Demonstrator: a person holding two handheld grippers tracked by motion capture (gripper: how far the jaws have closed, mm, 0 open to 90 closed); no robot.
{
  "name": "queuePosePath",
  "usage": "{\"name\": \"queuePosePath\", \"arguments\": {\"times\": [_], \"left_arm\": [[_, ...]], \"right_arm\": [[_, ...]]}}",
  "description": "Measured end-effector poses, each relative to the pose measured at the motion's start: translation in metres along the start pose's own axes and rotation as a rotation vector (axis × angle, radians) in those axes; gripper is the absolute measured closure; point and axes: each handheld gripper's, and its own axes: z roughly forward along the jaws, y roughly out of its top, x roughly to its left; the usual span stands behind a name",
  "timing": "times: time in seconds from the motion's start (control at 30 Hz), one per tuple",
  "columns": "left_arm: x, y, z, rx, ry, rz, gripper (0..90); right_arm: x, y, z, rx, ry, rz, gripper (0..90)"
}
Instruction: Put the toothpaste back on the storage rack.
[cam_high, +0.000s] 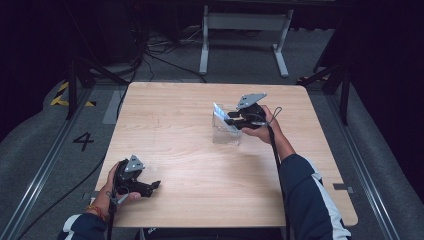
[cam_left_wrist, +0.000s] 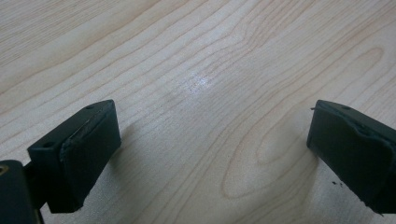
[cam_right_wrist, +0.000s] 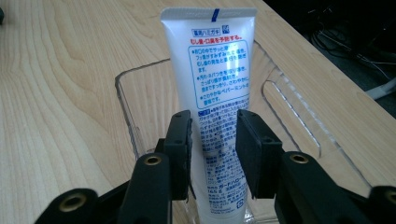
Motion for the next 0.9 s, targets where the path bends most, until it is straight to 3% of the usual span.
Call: {"name": "queuePosePath", "arguments": {"times": [0.37,0.9], "left_arm": [[0.000,0.000,0.000,0.002,0.001,-0.001,3.2],[0.000,0.000,0.000,0.001,0.000,-0.002,3.2]], "right_arm": [[-0.001,-0.005,-0.003,-0.006,-0.001,0.025,63.8],[0.002,-0.002,-0.009,0.014,-0.012,0.017,55.3]]}}
